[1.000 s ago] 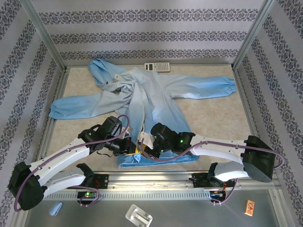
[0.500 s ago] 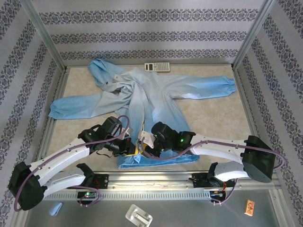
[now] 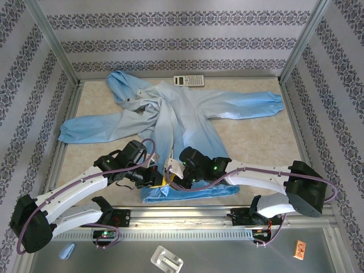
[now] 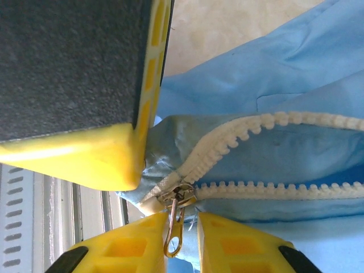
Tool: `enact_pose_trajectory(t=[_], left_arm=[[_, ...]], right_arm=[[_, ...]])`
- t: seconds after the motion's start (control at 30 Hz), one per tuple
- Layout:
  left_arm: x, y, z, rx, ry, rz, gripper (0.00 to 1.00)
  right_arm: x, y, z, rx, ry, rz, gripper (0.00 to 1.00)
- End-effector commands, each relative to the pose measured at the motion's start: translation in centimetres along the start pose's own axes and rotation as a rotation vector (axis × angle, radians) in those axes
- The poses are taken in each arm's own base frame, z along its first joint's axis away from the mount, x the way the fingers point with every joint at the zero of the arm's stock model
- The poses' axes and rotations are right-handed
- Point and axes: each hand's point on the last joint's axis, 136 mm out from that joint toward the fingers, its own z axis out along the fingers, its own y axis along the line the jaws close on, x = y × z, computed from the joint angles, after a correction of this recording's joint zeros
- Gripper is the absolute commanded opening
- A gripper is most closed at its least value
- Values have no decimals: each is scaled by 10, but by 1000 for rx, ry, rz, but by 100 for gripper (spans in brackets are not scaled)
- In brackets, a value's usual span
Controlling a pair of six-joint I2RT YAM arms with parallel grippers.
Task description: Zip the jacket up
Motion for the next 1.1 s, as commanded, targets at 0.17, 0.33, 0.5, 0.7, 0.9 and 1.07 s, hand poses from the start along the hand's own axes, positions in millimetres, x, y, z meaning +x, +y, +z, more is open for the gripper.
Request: enact_pose_trajectory(t=[0.17, 0.33, 0.5, 0.7, 0.9, 1.07], left_arm=[[0, -5, -2, 22, 14, 12, 0], [0, -6, -3, 26, 12, 20, 0], [4, -2, -3, 9, 23, 22, 0], [9, -1, -4, 20, 30, 24, 0], [18, -2, -4, 47, 67, 38, 0], [25, 1, -6, 36, 92, 40, 0]], right_arm=[[-22, -6, -4, 31, -37, -17, 26], [-22, -13, -3, 66, -26, 3, 21], [-22, -18, -5, 98, -24, 24, 0], [-19, -28, -6, 148, -17, 63, 0], [-19, -41, -8, 191, -26, 126, 0], [-15, -48, -8, 220, -14, 159, 0]])
